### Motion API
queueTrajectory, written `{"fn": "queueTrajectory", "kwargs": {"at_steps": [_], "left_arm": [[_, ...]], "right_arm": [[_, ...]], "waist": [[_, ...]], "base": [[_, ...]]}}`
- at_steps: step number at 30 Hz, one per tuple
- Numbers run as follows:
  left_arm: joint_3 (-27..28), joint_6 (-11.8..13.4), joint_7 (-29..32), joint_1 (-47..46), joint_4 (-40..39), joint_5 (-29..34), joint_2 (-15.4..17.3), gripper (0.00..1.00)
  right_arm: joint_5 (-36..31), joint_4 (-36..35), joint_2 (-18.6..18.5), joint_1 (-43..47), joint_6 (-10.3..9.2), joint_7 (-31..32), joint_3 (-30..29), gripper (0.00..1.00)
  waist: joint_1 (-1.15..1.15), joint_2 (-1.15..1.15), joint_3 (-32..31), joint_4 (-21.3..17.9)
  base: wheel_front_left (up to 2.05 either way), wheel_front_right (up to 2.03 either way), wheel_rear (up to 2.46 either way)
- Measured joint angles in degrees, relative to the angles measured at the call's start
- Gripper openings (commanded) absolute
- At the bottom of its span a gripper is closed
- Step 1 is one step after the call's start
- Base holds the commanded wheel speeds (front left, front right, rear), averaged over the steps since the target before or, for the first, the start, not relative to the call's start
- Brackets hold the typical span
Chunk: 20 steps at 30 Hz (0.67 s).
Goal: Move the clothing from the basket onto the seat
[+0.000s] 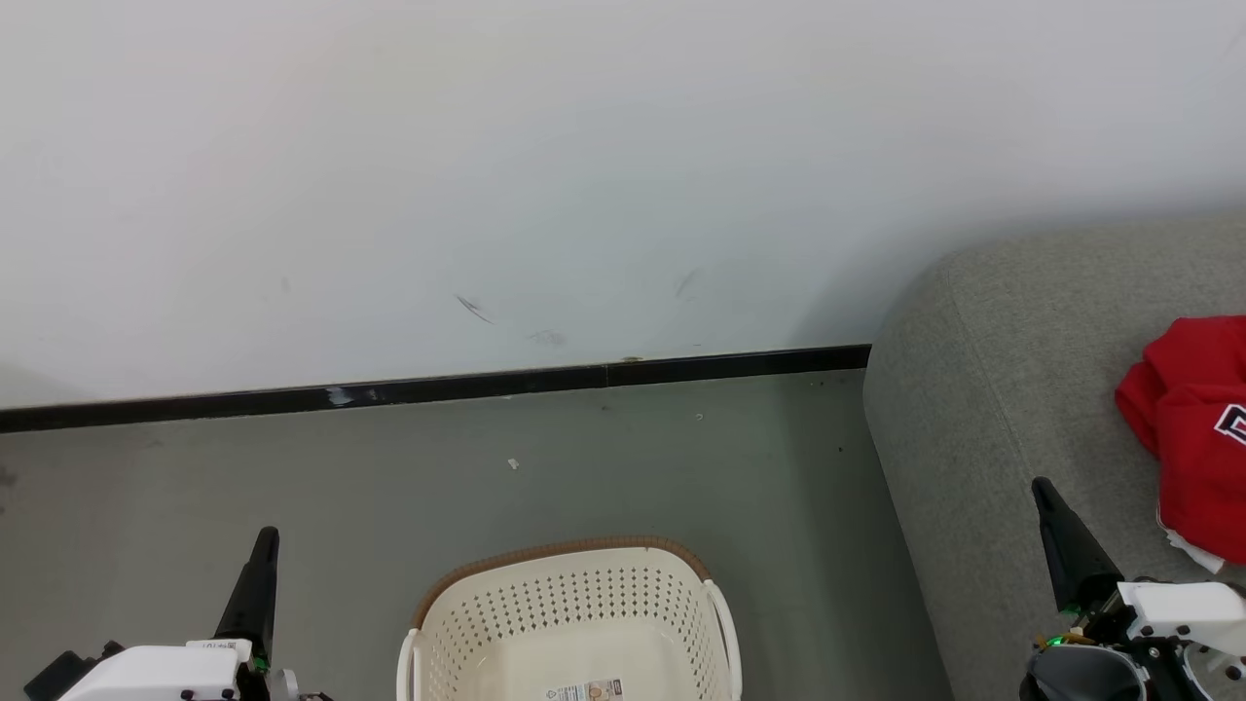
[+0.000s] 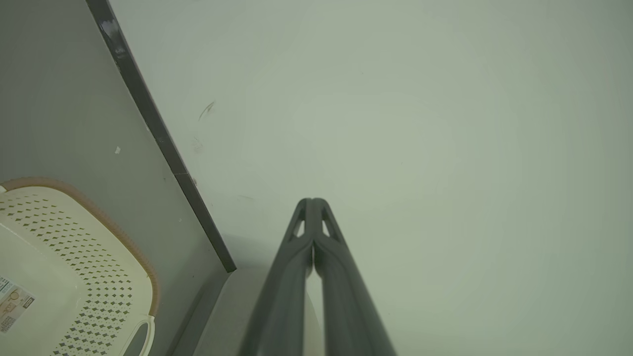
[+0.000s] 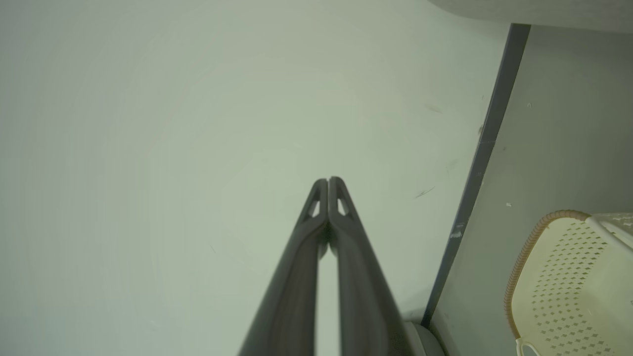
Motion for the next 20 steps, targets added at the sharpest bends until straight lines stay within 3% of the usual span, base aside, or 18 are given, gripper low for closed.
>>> {"fn": "queueTrajectory", "kwargs": {"at_steps": [20], "left_arm": [[0.01,0.00,0.00,-0.01,0.10,0.00,-0.01,0.00]], "right_arm": [[0.01,0.01,0.00,0.00,0.00,0.00,0.00,0.00]], "waist": [[0.00,0.00,0.00,0.00]], "base": [[0.00,0.00,0.00]]}}
